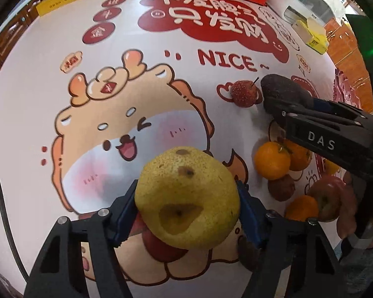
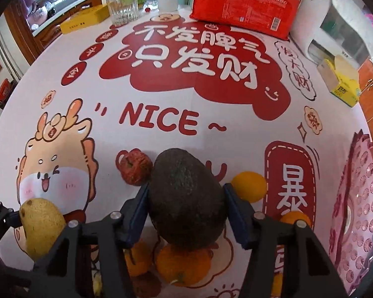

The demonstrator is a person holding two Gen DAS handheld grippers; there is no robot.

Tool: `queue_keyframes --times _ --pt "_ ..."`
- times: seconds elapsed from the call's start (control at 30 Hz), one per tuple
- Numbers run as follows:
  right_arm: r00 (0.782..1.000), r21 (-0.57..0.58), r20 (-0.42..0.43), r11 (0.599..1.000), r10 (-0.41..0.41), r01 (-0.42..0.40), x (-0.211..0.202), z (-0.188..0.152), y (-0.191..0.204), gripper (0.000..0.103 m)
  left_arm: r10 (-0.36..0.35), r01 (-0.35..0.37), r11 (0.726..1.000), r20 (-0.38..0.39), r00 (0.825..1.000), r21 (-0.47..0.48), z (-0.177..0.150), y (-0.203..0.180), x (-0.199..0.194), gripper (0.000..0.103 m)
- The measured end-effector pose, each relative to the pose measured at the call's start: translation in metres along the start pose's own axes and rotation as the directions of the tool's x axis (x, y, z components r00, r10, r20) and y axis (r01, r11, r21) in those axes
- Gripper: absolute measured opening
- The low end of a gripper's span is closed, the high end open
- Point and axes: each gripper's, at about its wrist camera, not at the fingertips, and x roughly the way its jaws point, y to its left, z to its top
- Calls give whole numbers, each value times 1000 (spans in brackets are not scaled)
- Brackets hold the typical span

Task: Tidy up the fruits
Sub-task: 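Carry the pear and avocado over the pink bowl with both tools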

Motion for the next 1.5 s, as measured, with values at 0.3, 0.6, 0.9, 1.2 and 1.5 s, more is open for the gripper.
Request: queue_keyframes --times 0.3,0.6,0.9,1.2,1.5 --pt "996 64 82 997 30 -35 -46 -12 -9 58 41 -52 995 128 991 87 2 -20 -52 70" --pt "976 154 217 986 31 -66 -127 -40 -46 58 15 -60 982 243 970 180 3 -72 -107 70" --pt "950 224 311 970 22 -96 -178 -75 -131 58 13 -97 967 334 943 237 12 -182 -136 70" --pt "954 207 299 974 24 -89 -176 -99 -240 58 29 -116 967 358 933 227 30 -300 -113 70" --pt "983 303 185 950 18 -74 -114 -114 -329 58 66 -134 962 270 961 239 59 -375 -26 70"
